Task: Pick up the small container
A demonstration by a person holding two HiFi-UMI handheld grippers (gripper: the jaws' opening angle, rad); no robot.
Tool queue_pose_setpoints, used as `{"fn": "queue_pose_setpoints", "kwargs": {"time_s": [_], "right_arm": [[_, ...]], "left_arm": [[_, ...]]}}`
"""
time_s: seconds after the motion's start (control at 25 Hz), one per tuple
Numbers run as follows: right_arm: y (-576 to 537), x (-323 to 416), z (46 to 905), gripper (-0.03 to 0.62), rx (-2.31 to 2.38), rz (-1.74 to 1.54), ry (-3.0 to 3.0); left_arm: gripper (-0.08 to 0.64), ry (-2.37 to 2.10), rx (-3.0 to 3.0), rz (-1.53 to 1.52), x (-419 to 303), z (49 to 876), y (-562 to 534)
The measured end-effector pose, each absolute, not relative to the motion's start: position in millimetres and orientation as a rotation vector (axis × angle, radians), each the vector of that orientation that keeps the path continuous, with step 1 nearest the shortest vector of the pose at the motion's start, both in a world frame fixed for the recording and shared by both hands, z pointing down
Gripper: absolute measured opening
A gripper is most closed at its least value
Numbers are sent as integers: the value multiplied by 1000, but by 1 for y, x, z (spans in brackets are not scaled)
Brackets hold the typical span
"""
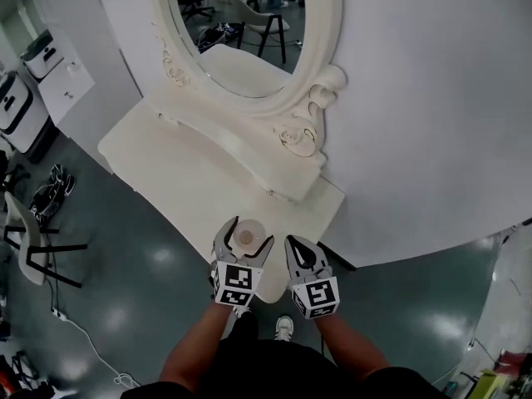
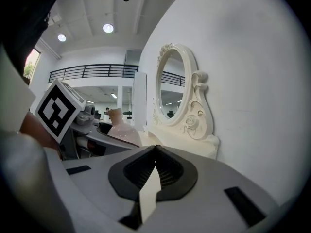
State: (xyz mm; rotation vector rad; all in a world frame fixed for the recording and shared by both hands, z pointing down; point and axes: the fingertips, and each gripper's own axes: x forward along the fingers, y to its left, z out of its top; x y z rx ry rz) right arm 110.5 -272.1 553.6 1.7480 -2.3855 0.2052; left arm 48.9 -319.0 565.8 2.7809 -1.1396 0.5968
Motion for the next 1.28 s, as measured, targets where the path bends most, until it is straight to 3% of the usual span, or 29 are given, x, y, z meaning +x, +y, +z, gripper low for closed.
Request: {"fn": "queue_pose_setpoints", "kwargs": {"time_s": [0.56, 1.28], "right_arm": [[-259, 109, 467, 6, 1779, 3, -2497], [-257, 103, 435, 6, 1808, -103, -2535]], "left_arm": [[396, -1218, 2859, 406, 34, 472, -279], [396, -1275, 2872, 364, 23, 452, -269]]}}
